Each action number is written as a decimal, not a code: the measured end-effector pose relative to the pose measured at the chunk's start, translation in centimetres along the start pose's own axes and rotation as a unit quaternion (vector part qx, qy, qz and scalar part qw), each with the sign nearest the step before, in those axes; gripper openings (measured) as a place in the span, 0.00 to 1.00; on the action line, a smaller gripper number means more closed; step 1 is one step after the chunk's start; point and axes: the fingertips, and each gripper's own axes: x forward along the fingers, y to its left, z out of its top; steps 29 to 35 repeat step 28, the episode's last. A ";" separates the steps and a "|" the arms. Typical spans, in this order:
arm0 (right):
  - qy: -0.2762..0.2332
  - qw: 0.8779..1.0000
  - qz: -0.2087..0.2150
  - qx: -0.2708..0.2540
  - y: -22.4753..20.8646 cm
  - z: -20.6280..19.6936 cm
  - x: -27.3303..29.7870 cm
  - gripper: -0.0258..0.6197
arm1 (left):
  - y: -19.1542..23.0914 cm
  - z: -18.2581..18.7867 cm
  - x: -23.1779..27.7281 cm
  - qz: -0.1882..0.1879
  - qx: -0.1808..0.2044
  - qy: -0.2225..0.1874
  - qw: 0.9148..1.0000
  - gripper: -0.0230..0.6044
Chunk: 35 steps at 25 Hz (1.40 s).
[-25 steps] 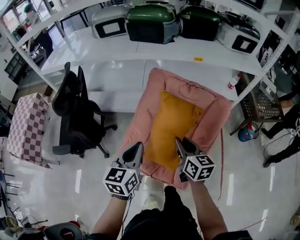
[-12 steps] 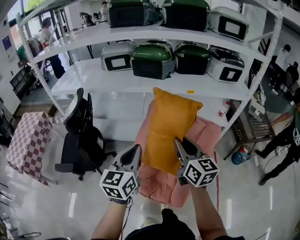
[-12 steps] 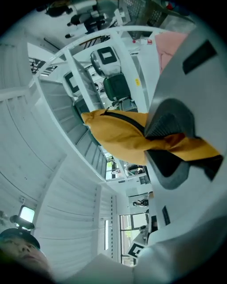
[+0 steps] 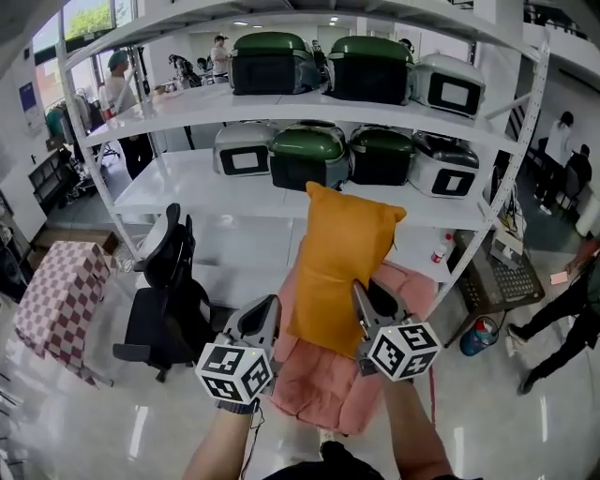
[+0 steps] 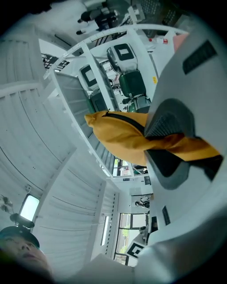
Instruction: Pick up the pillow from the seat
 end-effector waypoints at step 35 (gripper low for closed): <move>-0.038 0.999 0.001 -0.038 3.2 3.1 -2.0 0.15 | 0.8 2.8 -3.0 0.010 0.009 -0.029 0.999 0.04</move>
